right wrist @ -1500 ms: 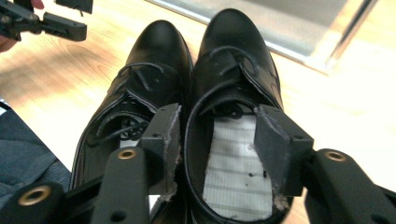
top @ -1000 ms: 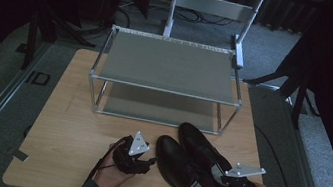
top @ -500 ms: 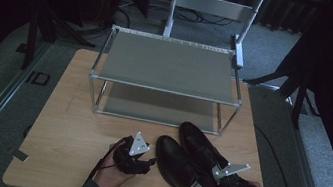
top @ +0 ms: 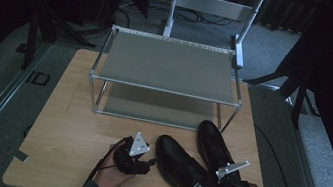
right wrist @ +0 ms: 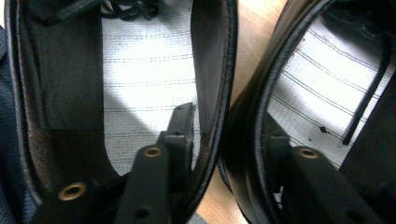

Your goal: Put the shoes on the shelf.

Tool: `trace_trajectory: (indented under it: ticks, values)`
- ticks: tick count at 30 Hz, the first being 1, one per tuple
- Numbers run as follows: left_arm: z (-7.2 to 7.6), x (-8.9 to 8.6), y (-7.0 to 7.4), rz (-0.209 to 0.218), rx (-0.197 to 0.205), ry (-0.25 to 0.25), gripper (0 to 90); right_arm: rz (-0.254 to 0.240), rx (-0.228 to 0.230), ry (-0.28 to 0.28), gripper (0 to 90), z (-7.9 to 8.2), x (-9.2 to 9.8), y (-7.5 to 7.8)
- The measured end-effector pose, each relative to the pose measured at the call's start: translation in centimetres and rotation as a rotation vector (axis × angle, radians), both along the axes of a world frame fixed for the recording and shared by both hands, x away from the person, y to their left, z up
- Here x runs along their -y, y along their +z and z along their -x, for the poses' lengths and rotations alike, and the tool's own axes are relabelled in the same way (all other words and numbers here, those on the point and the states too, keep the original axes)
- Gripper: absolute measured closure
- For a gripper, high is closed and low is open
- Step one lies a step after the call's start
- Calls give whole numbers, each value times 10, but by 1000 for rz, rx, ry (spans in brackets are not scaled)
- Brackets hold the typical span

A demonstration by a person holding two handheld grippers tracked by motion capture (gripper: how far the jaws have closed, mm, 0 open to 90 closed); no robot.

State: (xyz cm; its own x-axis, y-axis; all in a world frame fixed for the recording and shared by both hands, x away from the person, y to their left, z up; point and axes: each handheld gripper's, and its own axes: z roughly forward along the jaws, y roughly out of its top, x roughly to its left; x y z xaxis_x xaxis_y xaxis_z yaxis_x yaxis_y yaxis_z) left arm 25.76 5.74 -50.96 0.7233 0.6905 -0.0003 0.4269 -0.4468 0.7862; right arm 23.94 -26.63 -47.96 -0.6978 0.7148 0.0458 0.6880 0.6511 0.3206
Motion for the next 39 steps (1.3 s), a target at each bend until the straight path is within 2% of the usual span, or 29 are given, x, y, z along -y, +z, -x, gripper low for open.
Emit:
trace_trajectory:
  ticks: [7, 10, 13, 24, 30, 36, 39]
  values:
    - [2, 4, -2, 0, -11, -15, 435, -14, -19, -6, 757, -4, 2, 0]
    - [4, 9, -5, -6, -15, -33, 435, -16, -11, -9, 776, -3, 2, 0]
    - [5, 13, -6, -11, -18, -42, 435, -44, -3, -33, 798, -3, 5, 0]
    - [5, 12, -4, -14, -15, -43, 435, -92, 14, -76, 808, -4, 8, 0]
    - [4, 8, 0, 0, -9, -35, 435, -111, 50, -92, 811, -1, 8, 0]
    - [3, 5, 2, 7, -7, -23, 435, -143, 64, -104, 812, -1, 4, 2]
    - [3, 4, 2, 7, -6, -23, 434, -151, 92, -100, 811, -1, -1, 7]
